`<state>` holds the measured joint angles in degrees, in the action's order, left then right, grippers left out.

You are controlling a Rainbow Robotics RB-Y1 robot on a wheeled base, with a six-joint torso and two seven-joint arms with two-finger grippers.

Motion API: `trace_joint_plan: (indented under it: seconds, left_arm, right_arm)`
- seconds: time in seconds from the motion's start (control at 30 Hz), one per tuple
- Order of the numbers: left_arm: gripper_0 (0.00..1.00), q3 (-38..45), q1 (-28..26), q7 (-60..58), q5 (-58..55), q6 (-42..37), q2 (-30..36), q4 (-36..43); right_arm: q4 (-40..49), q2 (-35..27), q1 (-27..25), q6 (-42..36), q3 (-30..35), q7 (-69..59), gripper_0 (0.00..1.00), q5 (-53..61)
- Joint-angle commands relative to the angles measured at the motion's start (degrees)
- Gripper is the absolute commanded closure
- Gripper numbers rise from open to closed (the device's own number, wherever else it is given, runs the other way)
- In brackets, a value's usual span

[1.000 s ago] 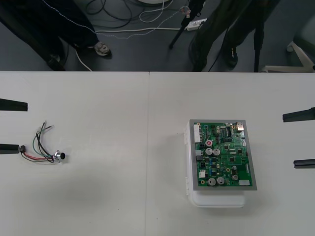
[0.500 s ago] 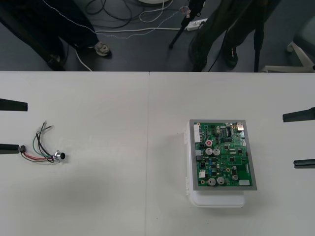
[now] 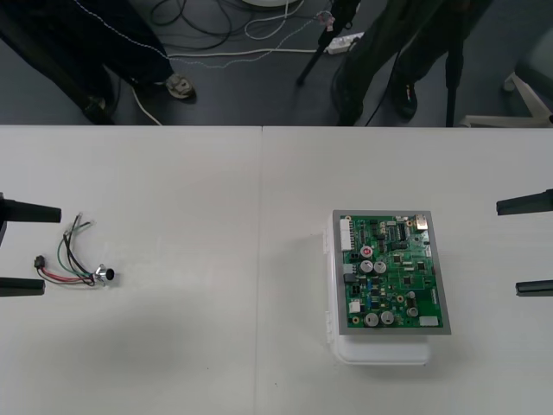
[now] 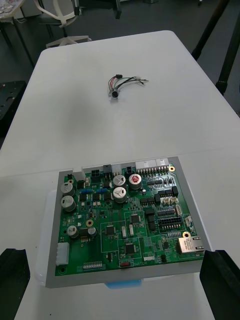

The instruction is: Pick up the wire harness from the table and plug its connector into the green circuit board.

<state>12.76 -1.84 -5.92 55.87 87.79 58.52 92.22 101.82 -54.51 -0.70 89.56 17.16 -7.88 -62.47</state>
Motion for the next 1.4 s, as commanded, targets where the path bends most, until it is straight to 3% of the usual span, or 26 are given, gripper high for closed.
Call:
trace_joint_plan:
  seconds: [0.03, 0.6, 0.93, 1.0, 1.03, 1.4]
  left_arm:
    - [0.0, -0.28, 0.61, 3.73, 1.96, 2.21, -0.33, 0.24]
    - [0.0, -0.89, 4.39, 17.35, 13.12, 2.21, 3.88, 0.33]
    - [0.0, -10.12, 7.2, 28.69, 17.16, 1.95, 11.18, 0.42]
    - [0.0, -12.14, 8.08, 31.32, 18.83, 0.37, 12.41, 1.21]
    - [0.0, -12.5, 8.26, 32.11, 19.36, -0.07, 12.67, 1.47]
    - [0.0, -17.33, 9.13, 47.67, 27.62, -10.8, 16.1, 6.75]
  right_arm:
    - [0.22, -2.18, -0.53, 0.44, 0.06, 2.17, 0.0, 0.24]
    - [0.22, -2.18, -0.53, 0.44, 0.06, 2.17, 0.0, 0.24]
    - [0.22, -2.18, -0.53, 0.44, 0.06, 2.17, 0.0, 0.24]
    - [0.22, -2.18, -0.53, 0.44, 0.06, 2.17, 0.0, 0.24]
    - [-0.39, -0.6, -2.91, 0.44, -2.22, 2.08, 0.0, -0.11]
    - [-1.09, -1.57, -4.05, 0.44, -2.92, 2.35, 0.0, 2.97]
